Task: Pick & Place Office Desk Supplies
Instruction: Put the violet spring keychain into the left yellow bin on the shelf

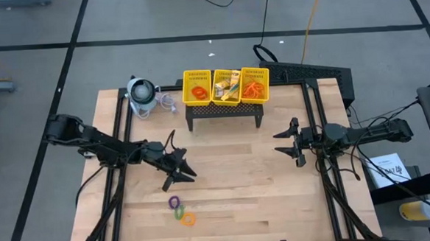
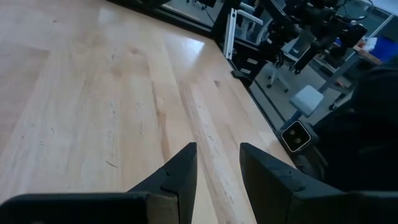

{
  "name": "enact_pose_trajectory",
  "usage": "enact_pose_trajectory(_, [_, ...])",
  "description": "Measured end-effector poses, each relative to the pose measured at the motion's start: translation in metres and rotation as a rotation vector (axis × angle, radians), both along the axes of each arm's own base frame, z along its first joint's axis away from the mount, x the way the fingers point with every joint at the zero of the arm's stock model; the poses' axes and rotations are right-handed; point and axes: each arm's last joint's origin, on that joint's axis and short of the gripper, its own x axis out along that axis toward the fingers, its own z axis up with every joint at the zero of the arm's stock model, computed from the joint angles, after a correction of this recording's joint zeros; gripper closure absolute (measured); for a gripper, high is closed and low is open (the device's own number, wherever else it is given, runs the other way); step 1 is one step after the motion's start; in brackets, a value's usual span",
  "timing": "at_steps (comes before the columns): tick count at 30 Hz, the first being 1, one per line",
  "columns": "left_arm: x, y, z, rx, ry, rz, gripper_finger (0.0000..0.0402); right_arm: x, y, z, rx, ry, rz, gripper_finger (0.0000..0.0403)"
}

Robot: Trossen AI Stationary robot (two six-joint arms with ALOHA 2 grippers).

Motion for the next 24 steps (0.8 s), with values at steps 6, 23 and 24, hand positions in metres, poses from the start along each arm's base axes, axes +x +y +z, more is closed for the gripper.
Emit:
enact_pose_trajectory(6, [0.0003,0.0010,-0.0002,0.004,0.002,0.020,0.0275,0.0000,0.0000,0.0000,0.000,0.000,0.001,0.0188])
enact_pose_trajectory(23, [-0.0040,-0.0025,-0.0078,-0.405,0.329,0.046,0.0275,0.0000,0.0000,0.0000,0.000,0.000,0.001,0.0188])
enact_pose_trajectory(24, [-0.0038,-0.0037,-0.0075,-0.416,0.344,0.039,0.0275,0.0000,0.0000,0.0000,0.000,0.000,0.000,0.0188])
